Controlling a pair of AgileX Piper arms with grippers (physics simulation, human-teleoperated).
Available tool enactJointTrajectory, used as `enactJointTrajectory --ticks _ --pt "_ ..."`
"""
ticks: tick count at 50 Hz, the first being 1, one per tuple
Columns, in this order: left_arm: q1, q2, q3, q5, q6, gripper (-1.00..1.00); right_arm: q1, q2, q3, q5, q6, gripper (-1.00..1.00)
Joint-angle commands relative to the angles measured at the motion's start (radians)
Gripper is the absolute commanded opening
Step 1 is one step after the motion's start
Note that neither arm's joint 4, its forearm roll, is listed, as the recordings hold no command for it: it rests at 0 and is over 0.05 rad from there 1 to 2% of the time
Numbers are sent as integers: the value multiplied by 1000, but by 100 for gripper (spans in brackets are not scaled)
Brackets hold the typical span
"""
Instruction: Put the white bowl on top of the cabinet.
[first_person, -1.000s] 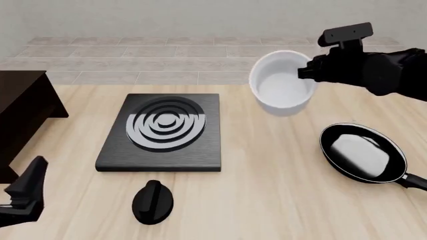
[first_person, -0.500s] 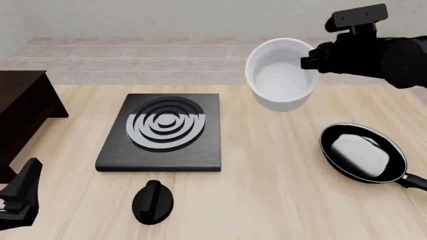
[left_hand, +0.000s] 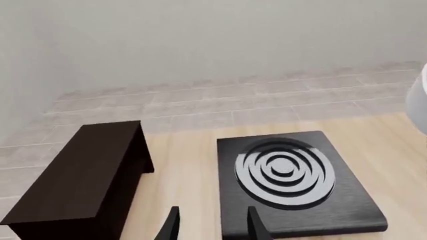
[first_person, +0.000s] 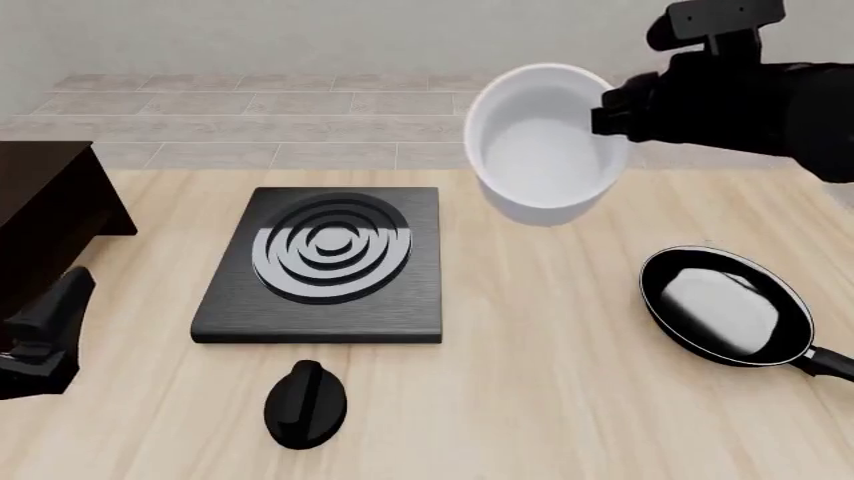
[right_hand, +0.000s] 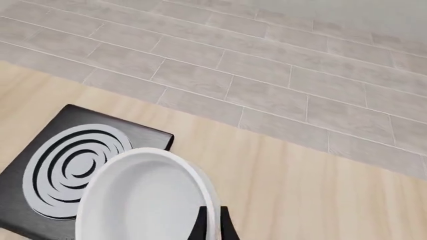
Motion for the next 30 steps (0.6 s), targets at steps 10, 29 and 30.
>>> enactJointTrajectory --ticks 10,29,30 --pt "-69 255 -259 83 -104 100 64 -43 -32 26 20 -100" --pt "-148 422 -454 165 -82 100 133 -36 -24 23 21 -100" --pt "-155 425 -458 169 -85 100 136 -35 -25 23 26 -100"
